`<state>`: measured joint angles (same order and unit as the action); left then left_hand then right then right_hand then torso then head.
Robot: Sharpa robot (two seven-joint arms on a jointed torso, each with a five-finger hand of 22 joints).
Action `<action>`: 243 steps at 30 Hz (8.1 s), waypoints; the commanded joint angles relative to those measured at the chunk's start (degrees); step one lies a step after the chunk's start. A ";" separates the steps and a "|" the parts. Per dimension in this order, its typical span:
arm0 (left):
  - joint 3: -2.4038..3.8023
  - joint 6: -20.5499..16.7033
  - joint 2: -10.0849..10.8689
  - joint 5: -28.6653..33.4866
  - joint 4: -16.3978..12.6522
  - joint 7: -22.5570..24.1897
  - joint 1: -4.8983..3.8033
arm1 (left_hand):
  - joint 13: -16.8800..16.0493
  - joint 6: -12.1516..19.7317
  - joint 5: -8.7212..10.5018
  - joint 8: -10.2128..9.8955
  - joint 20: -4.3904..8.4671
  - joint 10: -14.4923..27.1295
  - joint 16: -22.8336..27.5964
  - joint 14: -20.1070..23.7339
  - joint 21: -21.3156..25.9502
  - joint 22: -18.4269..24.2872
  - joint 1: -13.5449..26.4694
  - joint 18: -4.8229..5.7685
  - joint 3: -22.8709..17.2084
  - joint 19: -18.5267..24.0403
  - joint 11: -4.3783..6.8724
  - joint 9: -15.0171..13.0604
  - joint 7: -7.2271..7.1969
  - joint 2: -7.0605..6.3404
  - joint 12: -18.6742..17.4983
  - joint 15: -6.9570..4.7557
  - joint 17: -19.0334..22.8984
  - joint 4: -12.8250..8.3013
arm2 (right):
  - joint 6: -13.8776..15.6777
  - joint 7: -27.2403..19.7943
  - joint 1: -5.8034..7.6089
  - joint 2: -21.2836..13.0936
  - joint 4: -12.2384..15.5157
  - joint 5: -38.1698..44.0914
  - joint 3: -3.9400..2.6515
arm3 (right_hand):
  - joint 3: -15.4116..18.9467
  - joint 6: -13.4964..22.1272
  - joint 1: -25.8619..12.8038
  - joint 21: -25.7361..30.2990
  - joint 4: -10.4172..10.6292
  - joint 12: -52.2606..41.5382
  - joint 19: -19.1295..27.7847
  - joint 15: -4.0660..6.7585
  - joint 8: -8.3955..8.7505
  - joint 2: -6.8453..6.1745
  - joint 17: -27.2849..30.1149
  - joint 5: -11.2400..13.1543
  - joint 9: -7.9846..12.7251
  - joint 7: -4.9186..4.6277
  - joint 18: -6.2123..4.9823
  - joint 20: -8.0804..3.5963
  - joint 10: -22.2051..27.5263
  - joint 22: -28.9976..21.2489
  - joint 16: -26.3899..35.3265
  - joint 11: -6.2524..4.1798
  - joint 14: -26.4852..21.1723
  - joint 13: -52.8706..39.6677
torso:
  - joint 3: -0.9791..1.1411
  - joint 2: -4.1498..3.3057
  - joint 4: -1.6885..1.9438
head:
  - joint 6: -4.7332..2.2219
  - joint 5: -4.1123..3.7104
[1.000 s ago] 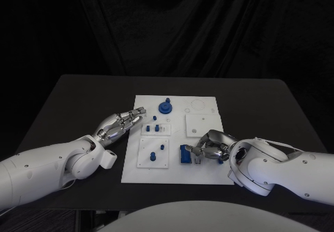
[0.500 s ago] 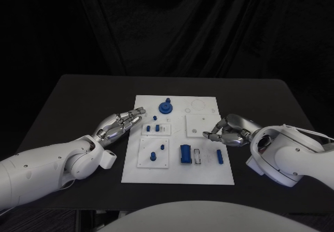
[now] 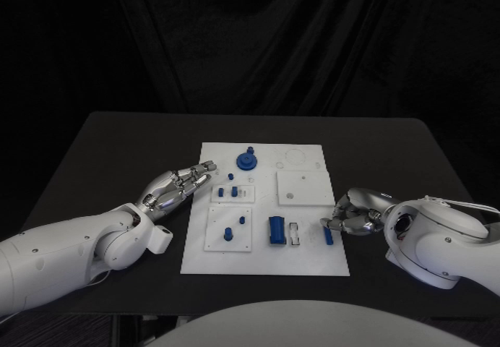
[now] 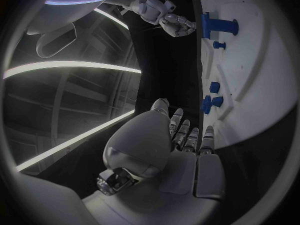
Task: Assemble the parts on the task board
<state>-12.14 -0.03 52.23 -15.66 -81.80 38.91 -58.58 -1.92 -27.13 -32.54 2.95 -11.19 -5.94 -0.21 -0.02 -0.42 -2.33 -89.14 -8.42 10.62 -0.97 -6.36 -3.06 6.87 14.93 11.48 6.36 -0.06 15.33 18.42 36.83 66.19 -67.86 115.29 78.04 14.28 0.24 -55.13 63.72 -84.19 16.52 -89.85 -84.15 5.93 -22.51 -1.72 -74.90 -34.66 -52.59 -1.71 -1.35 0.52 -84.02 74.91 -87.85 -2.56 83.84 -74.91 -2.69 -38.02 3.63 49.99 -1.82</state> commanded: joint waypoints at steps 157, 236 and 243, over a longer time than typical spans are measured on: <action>0.05 1.71 -1.32 0.05 0.99 0.55 0.86 | -0.05 0.26 -0.65 0.23 -0.78 -0.17 0.21 0.02 -0.36 -0.08 -1.22 -0.41 -1.48 -0.06 -0.90 0.03 0.81 -0.16 0.07 0.84 0.06 -0.78 | 5.49 -5.09 -2.14 7.74 -2.15 -13.57 -0.08 | -10.05 3.19 -2.27 4.80 -0.42 -0.15 -1.46 -1.73 1.95 -2.95 -3.26 15.67 12.26 -2.10 -1.28 1.53 -5.98 11.56 3.19 2.14 3.98 -15.09 | 0.16 -0.04 -0.02 | 0.01 1.21; 0.05 2.17 -1.63 0.05 1.33 0.33 1.34 | -0.07 0.13 -0.75 0.27 -0.91 -0.20 0.21 0.02 -0.38 -0.12 -1.22 -0.38 -1.95 -0.10 -1.10 0.01 0.96 0.00 0.14 1.00 0.06 -0.84 | -0.89 -3.61 -3.82 9.00 -4.17 -6.35 -0.05 | -5.12 -0.51 9.21 9.95 -3.21 -0.15 -0.66 2.05 -30.94 0.03 0.81 30.88 -14.14 3.27 -2.10 -1.94 -5.98 10.37 6.00 -2.50 3.42 -15.09 | 0.13 -0.03 0.01 | 0.01 1.70; 0.05 2.06 -1.49 0.05 1.23 0.50 1.43 | -0.07 0.17 -0.77 0.26 -0.93 -0.19 0.21 0.02 -0.38 -0.11 -1.27 -0.37 -2.06 -0.10 -1.13 0.01 0.98 0.02 0.12 1.02 0.06 -0.90 | 1.75 -5.67 -3.83 8.66 -3.81 -6.35 -0.05 | -3.23 -1.11 9.31 8.33 -3.10 -0.15 -1.25 2.10 -31.53 -1.88 -1.17 31.92 -14.71 3.23 -1.74 -2.01 -5.98 10.94 4.91 -2.50 3.81 -15.09 | 0.14 -0.01 -0.03 | 0.01 1.77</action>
<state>-12.09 1.47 50.75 -15.66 -80.43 38.83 -57.30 -1.92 -26.93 -32.98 2.95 -11.78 -6.13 -0.21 -0.03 -0.42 -2.42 -89.93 -8.41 8.89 -1.17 -6.96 -3.05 7.48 15.04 11.48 7.19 -0.05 14.54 18.67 32.08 62.54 -59.05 111.23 71.37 14.17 -3.39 -55.78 73.53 -75.63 13.50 -89.85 -84.07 7.58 -53.79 -2.70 -74.95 -3.06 -67.01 1.37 -3.14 -1.04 -83.93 74.90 -82.56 -4.70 84.06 -74.90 -2.56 -38.05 3.62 49.99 -0.10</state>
